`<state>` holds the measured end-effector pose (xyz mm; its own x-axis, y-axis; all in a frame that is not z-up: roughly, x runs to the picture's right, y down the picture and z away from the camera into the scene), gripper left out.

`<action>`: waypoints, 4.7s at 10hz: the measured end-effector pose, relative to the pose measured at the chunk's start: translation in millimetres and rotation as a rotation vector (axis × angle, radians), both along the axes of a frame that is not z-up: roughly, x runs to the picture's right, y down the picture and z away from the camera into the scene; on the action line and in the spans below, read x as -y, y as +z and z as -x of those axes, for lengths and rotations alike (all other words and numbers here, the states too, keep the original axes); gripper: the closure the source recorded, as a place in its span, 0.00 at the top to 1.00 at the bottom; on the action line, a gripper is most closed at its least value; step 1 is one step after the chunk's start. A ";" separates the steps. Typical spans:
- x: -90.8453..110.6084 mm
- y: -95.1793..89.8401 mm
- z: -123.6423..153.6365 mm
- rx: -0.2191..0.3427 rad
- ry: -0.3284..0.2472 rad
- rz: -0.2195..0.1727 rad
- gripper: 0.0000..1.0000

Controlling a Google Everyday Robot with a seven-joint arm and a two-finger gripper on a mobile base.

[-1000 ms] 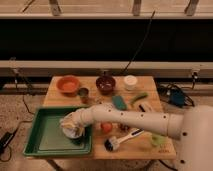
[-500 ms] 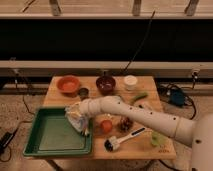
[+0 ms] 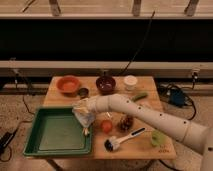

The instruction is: Place towel in purple bowl

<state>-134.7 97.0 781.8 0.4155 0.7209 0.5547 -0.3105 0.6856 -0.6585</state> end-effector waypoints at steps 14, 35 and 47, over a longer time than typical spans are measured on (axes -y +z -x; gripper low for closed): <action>-18.7 26.1 -72.8 -0.118 0.048 0.065 0.00; 163.1 127.1 -198.8 -0.344 0.151 -0.039 0.00; 203.4 164.3 -130.1 -0.226 0.129 -0.076 0.52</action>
